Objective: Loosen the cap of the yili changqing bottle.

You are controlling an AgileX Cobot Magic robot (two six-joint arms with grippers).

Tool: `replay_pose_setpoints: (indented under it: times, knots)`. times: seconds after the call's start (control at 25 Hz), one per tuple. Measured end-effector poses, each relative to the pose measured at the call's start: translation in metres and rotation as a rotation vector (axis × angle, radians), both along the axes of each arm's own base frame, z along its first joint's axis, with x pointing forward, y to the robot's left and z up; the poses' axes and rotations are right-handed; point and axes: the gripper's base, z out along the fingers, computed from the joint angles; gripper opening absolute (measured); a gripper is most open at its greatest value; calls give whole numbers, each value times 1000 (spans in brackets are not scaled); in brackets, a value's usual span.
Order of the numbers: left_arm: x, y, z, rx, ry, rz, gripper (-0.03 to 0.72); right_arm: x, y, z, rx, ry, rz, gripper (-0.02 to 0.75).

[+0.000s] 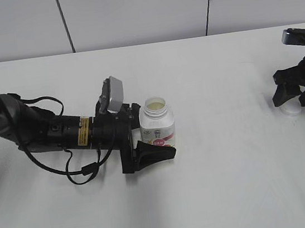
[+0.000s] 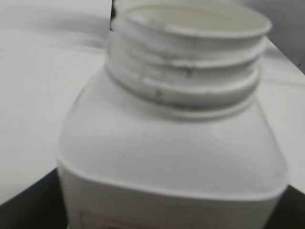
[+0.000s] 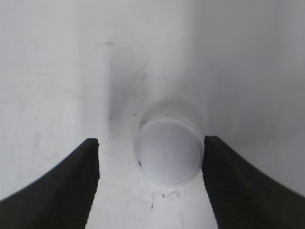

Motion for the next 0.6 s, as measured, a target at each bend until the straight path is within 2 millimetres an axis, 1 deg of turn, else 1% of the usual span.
replay_pose_setpoints:
  times: [0.12,0.32,0.44,0.6]
  knots:
    - [0,-1,6,-21,-7,-11,610,0,0,0,1,1,0,533]
    - [1,-2,31,-46,-50,-28,606,-3,2,2,18,29,8,533]
    - [2,-2,48,-55,-75,-32,599,-2,2,14,19,0,10,533]
    - [0,-2,73,-53,-84,-45,592,1,3,42,23,-63,17,533]
